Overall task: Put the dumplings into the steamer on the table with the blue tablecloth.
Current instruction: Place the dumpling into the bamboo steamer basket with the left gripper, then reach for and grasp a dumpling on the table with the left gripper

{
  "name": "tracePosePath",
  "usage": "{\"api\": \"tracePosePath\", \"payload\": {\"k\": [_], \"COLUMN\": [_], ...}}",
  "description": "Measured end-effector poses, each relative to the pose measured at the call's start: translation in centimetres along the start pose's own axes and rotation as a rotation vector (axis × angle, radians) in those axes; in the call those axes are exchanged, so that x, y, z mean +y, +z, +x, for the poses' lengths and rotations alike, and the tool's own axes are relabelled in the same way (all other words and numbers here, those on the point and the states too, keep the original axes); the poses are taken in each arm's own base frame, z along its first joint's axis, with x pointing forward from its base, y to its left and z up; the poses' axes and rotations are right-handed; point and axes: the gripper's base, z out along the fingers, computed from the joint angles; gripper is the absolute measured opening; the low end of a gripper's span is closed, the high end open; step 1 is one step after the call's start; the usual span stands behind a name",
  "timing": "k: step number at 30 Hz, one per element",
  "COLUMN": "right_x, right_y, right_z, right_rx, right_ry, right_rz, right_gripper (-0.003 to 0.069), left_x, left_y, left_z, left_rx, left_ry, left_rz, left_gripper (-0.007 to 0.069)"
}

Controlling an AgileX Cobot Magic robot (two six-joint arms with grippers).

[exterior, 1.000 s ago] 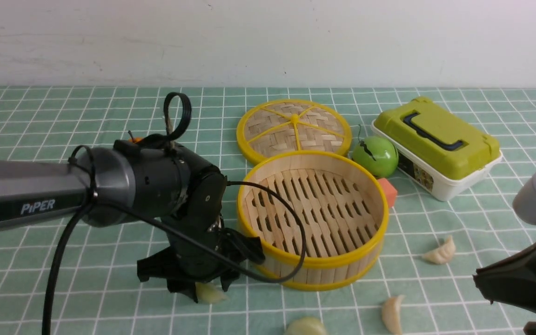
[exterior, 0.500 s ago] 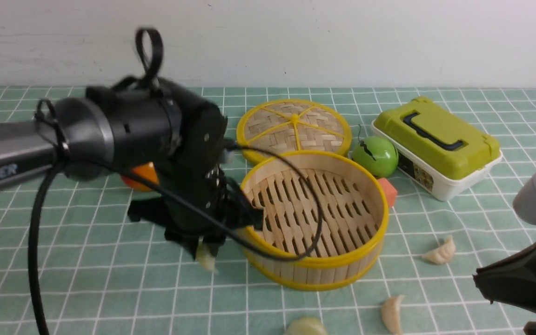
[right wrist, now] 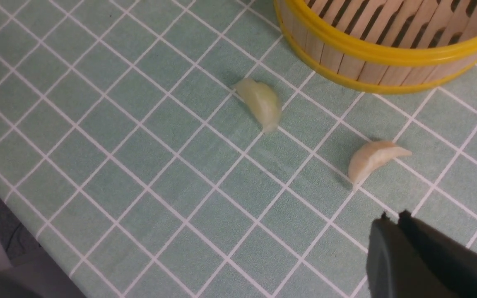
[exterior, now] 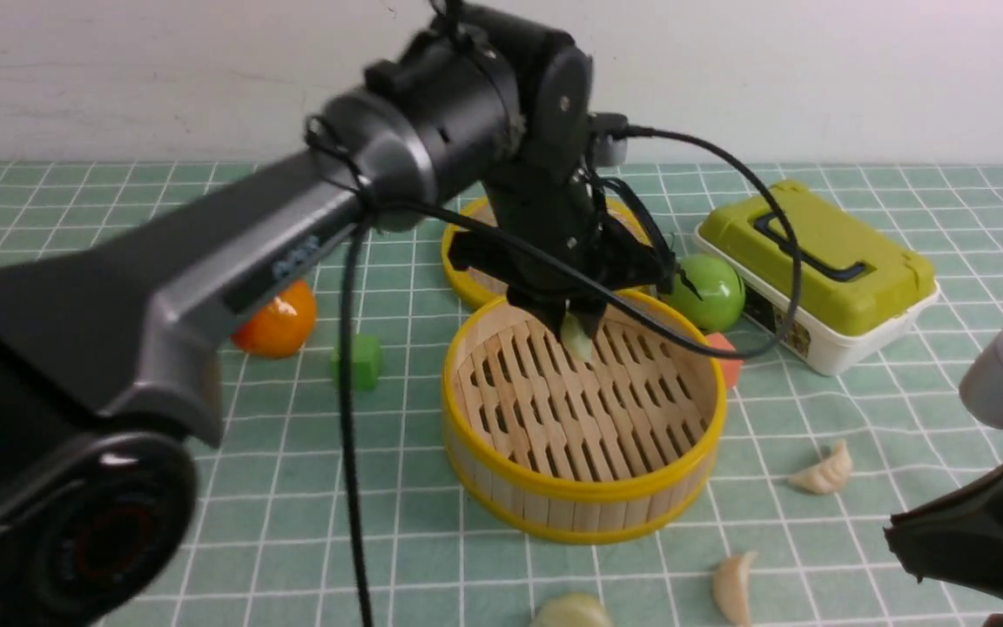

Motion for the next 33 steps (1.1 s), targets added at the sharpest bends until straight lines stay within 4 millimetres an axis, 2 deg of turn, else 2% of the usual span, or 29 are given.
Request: {"api": "tracePosePath", "payload": {"k": [4,7,11,15,18,20,23,24,27,28,30,31,33], "right_x": [0.0,0.0,0.0,0.0,0.0,0.0,0.2,0.3,0.6,0.7,0.9,1.0,1.1], "right_y": [0.0,0.0,0.0,0.0,0.0,0.0,-0.6,-1.0,-2.3,-2.9,-3.9,-4.8,-5.8], "right_z": [0.0,0.0,0.0,0.0,0.1,0.1,0.2,0.3,0.7,0.9,1.3,1.7,2.2], "right_rx": [0.001,0.004,0.005,0.005,0.006,0.006,-0.009,-0.025,-0.066,-0.084,-0.116,-0.140,-0.170], "right_ry": [0.000,-0.002,-0.004,-0.004,-0.004,-0.005,-0.012,-0.018,-0.015,-0.010,-0.003,0.005,0.008], "right_rz": [0.000,0.001,0.004,0.004,0.004,0.004,0.006,0.012,0.035,0.051,0.078,0.103,0.138], "right_gripper": [0.0026,0.0030,0.0034,0.0041,0.0041,0.0041,0.0042,0.0042,0.0043,0.0044,0.0048,0.0050,0.0052], "left_x": [0.1,0.4,0.5,0.5,0.5,0.5,0.2,-0.1,-0.7,-1.2,-1.7,-2.0,-2.6], "left_y": [3.6,5.0,5.6,5.5,4.6,3.4,-1.5,-3.7,-8.6,-10.9,-12.6,-13.1,-13.6], "left_z": [-0.4,-0.4,-0.4,-0.3,-0.2,-0.2,-0.8,-0.9,-0.6,0.1,1.3,3.1,5.3], "left_rx": [0.010,0.004,0.003,0.008,0.039,0.048,0.014,-0.010,-0.060,-0.077,-0.073,-0.034,0.010], "left_ry": [-0.029,-0.032,-0.032,-0.035,-0.037,-0.024,0.046,0.093,0.211,0.283,0.372,0.463,0.601], "left_rz": [-0.016,-0.032,-0.038,-0.035,-0.044,-0.046,-0.014,0.016,0.090,0.131,0.166,0.191,0.225], "left_gripper": [0.0171,0.0171,0.0180,0.0274,0.0360,0.0393,0.0433,0.0435,0.0432,0.0426,0.0418,0.0409,0.0400]}}
